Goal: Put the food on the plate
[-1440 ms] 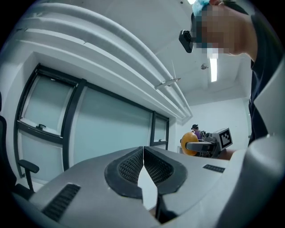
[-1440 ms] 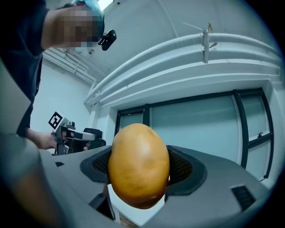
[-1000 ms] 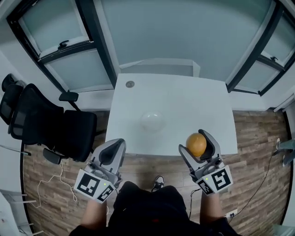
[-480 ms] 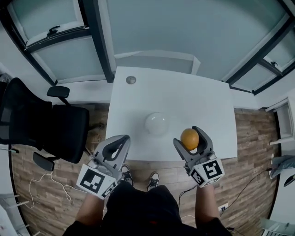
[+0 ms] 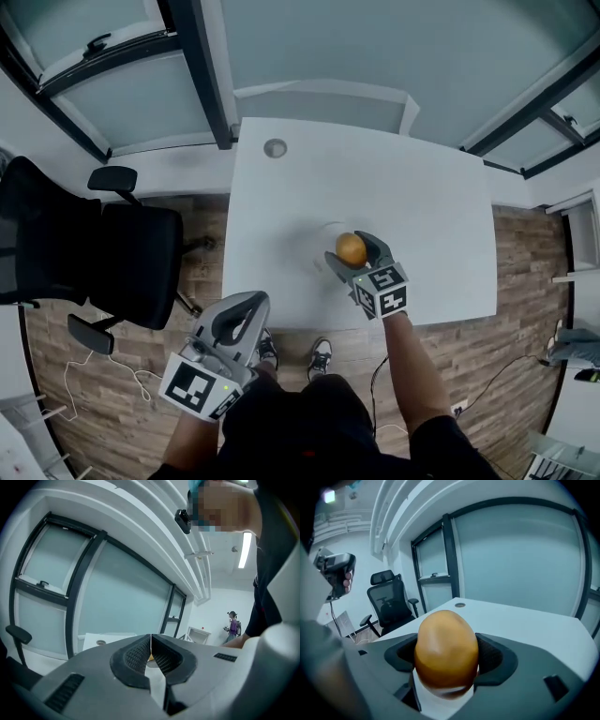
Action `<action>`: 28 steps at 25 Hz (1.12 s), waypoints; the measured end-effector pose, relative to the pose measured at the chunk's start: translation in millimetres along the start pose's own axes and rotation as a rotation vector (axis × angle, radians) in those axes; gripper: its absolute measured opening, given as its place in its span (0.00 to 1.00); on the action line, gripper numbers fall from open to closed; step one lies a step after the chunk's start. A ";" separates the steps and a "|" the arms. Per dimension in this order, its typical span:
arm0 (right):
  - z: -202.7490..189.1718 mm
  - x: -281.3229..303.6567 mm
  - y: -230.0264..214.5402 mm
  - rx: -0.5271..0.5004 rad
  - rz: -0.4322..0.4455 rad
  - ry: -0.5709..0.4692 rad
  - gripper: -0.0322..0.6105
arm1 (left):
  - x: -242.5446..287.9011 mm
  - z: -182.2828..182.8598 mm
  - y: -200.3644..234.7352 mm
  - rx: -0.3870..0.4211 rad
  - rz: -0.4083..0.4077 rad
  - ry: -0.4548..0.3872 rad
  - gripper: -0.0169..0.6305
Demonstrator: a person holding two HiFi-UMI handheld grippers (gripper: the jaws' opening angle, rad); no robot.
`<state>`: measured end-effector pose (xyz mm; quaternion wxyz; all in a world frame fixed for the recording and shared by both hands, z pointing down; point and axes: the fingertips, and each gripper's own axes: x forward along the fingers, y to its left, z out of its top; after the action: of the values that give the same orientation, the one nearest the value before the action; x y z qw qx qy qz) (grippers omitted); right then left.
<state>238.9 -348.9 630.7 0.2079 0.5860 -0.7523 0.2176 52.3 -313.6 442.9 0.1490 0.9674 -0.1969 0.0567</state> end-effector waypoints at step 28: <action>-56.6 47.6 -11.1 -0.122 -0.044 0.239 0.61 | -18.6 -37.0 23.1 -0.090 0.063 0.045 0.06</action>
<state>242.2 -356.6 705.0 0.3359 0.5587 -0.7210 0.2349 24.2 -315.6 480.9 0.1948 0.9516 -0.2261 0.0741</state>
